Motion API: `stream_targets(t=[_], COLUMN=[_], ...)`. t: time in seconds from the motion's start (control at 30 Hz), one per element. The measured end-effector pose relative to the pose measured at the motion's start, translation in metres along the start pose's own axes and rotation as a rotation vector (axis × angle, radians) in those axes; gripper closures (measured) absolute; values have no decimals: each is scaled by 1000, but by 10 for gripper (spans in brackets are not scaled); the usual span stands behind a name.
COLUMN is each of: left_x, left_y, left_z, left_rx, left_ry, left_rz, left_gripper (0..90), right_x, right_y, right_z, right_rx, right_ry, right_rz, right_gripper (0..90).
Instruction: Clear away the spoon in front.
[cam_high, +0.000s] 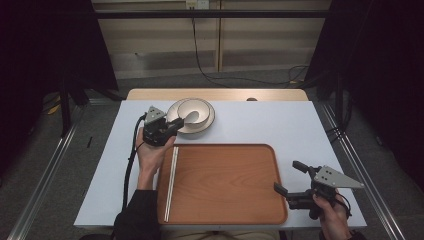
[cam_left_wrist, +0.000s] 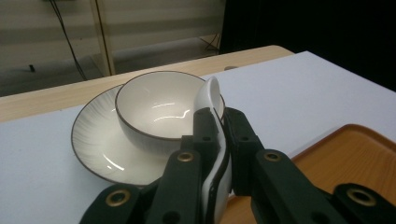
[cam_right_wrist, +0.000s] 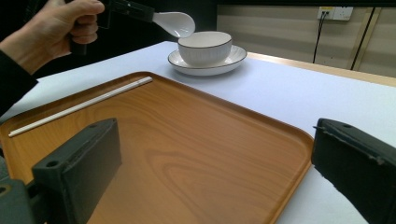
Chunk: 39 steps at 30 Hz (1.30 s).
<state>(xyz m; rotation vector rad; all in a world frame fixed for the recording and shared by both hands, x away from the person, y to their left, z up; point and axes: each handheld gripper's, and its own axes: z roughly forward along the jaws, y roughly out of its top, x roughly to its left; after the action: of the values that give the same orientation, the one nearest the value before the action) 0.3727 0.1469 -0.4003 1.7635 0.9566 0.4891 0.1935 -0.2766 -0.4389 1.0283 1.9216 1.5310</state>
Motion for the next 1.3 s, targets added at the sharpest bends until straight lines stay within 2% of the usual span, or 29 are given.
stream_targets(t=[0.07,0.17,0.23,0.27,0.43,0.47,0.53,0.57,0.6,0.63,0.67,0.7,0.77,0.83,0.93,0.97,1.0,1.07,1.1,1.17,1.2,1.27,1.3], left_x=[-2,-6,-10,-11,-19,-20,-23,-24,-24,-27,-28,-29,-31,-33,-38,-38,-40,-39,-42,-43,-45,-44,-45], left_y=[-2,-5,-9,-11,-21,-22,-25,-27,-29,-31,-33,-35,-38,-41,-44,-45,-47,-51,-53,-57,-59,-63,-64], left_z=[-6,-10,-12,-13,-19,-20,-20,-21,-21,-22,-22,-21,-21,-22,-23,-24,-24,-26,-26,-27,-27,-24,-22], left_rx=[-13,-2,-4,-6,-14,-18,-16,-31,-31,-28,-25,-18,-6,5,32,36,41,57,64,64,78,77,95], left_ry=[-16,-14,-4,-20,-12,-34,-23,-41,-65,-35,-34,-51,-34,-38,-23,-31,-6,-32,2,-18,24,5,30], left_rz=[-4,5,-4,-4,-10,-17,-13,-38,-44,-35,-38,-44,-33,-35,-17,-18,-14,-21,-8,-15,9,-14,1], left_gripper=[847,847,847,847,847,846,847,847,847,847,847,847,847,847,847,847,847,847,847,847,847,847,847], right_x=[0,0,0,0,0,0,0,0,0,0,1,1,0,1,0,0,0,0,0,1,1,0,0], right_y=[0,0,0,0,0,0,0,0,0,0,0,0,0,0,0,0,0,0,0,0,0,0,0], right_z=[0,0,0,0,0,0,0,0,0,0,0,0,0,0,0,0,0,0,0,0,0,0,0], right_rx=[0,-1,-2,-1,-5,-6,-5,-5,-8,-8,-7,-7,-8,-7,-6,-7,-7,-3,-2,-4,-3,-1,-1], right_ry=[1,1,-1,0,-7,-8,-8,-7,-10,-10,-10,-11,-12,-11,-11,-11,-11,-7,-7,-9,-10,-9,-8], right_rz=[2,0,1,-1,-6,-7,-9,-7,-10,-10,-8,-8,-11,-8,-8,-11,-11,-16,-15,-11,-14,-11,-13], right_gripper=[13,13,13,13,13,13,13,13,13,13,13,13,14,13,13,13,13,13,14,14,13,13,13])
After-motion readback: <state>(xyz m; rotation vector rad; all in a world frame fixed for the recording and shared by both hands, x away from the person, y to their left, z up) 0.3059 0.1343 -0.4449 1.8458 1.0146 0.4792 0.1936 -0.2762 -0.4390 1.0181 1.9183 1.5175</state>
